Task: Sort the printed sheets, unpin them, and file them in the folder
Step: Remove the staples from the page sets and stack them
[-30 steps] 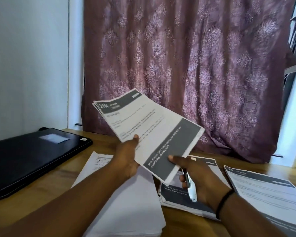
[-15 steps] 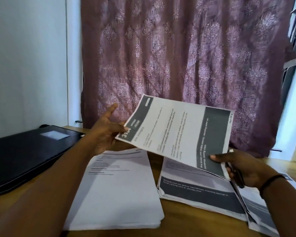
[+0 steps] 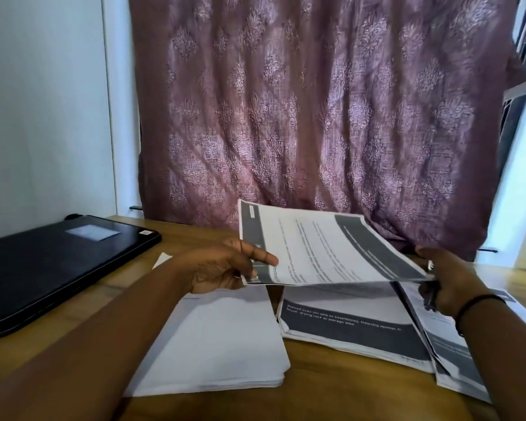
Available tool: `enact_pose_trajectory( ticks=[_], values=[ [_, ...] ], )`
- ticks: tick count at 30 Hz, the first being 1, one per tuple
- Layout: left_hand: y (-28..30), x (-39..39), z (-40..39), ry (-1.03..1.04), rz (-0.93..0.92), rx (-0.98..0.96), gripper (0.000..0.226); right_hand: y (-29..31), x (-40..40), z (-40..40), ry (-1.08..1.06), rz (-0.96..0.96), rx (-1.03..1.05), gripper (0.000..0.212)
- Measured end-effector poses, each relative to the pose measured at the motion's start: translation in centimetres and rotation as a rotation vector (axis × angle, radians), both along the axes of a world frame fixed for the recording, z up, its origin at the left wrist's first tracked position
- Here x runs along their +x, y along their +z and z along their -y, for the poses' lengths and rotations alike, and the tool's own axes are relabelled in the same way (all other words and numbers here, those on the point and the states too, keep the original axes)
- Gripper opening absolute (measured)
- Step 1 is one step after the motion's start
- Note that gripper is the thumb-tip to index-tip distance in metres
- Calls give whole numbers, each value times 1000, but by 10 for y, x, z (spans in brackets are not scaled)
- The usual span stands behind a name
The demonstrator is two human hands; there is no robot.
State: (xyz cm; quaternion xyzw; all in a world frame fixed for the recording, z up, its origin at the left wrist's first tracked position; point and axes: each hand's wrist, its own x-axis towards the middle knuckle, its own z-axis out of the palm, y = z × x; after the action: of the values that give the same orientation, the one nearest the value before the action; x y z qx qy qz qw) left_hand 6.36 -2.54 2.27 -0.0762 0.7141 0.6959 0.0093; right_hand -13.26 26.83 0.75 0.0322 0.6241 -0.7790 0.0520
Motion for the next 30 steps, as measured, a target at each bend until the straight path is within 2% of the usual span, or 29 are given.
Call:
enact_pose_trajectory(
  ticks=[4,7,10,15,19,25,30],
  values=[
    [3,-5,-4,251,-115,22,40,5,12,13,55,-47,-64,7],
    [6,-9,-11,444,-243,27,36,12,25,33,182,-71,-218,26],
    [4,-8,-19,538,-371,-86,39,16,44,56,321,-31,-214,6],
    [3,-5,-32,525,-483,-102,43,3,98,101,670,-15,-143,12],
    [3,-4,-37,509,-540,-105,44,-7,122,115,886,-47,-169,45],
    [5,1,-43,446,-635,-5,49,-2,128,113,901,-149,-248,49],
    [5,3,-44,422,-688,-79,52,2,130,108,901,-164,-240,52]
  ],
)
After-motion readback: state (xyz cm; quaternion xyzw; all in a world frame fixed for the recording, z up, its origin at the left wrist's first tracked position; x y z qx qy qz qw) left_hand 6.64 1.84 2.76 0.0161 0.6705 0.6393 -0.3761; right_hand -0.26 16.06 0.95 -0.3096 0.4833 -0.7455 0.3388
